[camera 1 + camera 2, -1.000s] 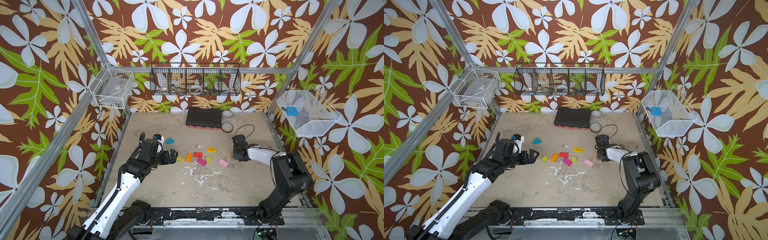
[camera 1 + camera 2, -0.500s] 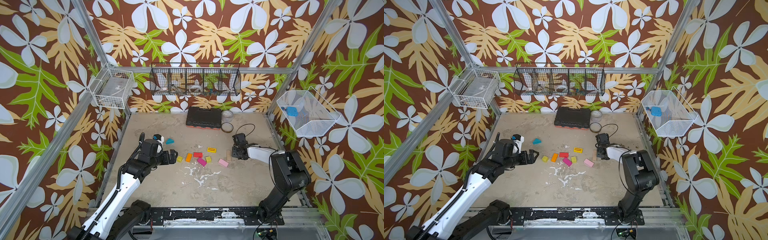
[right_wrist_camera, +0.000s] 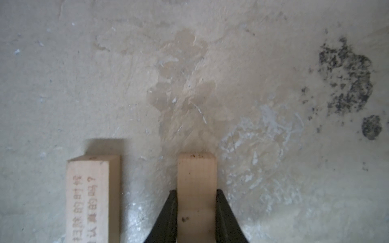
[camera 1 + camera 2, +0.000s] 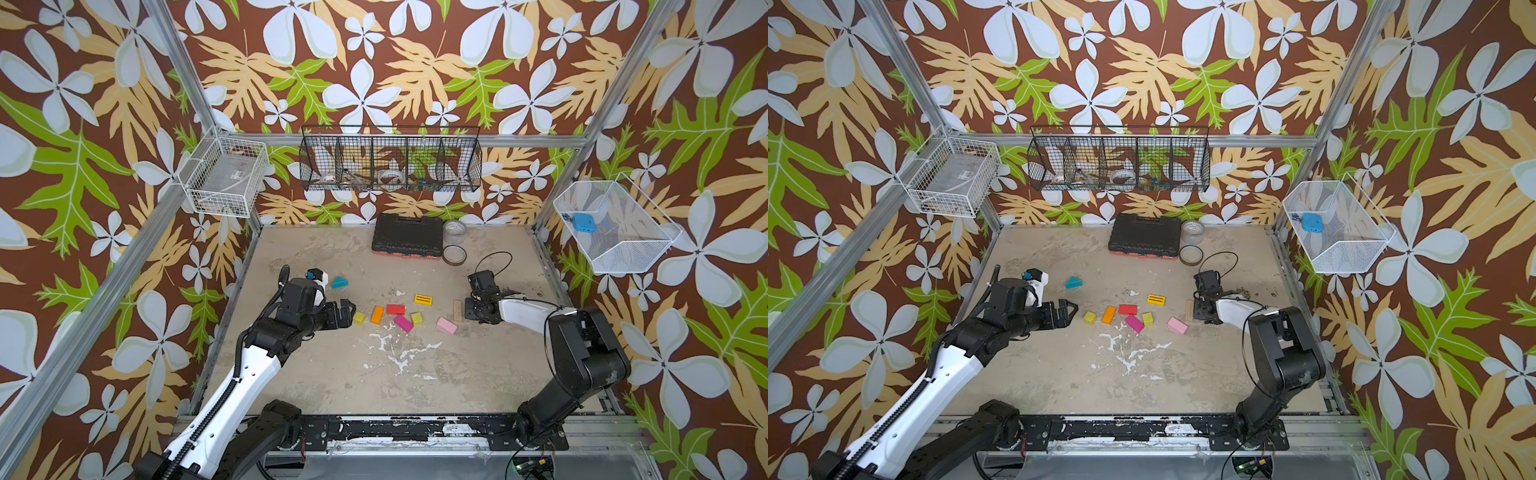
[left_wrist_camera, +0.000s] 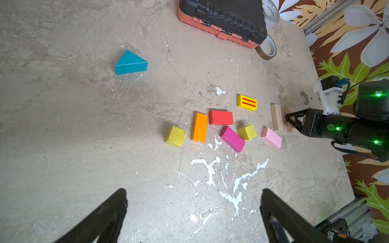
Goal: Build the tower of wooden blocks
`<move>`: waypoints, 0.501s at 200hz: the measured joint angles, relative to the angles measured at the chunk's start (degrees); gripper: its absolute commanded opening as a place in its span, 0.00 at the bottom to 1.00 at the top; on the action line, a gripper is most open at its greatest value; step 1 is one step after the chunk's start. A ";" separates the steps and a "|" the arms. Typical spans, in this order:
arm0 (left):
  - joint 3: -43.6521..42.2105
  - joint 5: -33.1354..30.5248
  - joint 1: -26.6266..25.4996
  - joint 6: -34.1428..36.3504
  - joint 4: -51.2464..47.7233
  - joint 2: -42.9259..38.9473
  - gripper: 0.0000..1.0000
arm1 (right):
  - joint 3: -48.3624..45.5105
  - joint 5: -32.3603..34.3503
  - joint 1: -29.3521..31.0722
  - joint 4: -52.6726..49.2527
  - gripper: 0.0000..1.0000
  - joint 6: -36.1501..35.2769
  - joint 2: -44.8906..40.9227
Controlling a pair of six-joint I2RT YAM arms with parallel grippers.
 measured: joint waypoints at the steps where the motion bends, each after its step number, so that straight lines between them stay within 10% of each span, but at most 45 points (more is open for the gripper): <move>1: 0.00 0.00 0.00 0.00 0.00 0.00 1.00 | -0.07 -0.09 0.00 0.00 0.25 -0.02 -0.07; 50: 0.00 0.11 0.00 0.00 0.00 -0.09 1.00 | 0.09 -0.61 0.09 0.22 0.24 0.20 0.37; 100: 0.00 0.15 0.00 0.00 0.00 -0.39 1.00 | -0.04 -0.66 1.14 0.46 0.44 0.63 0.13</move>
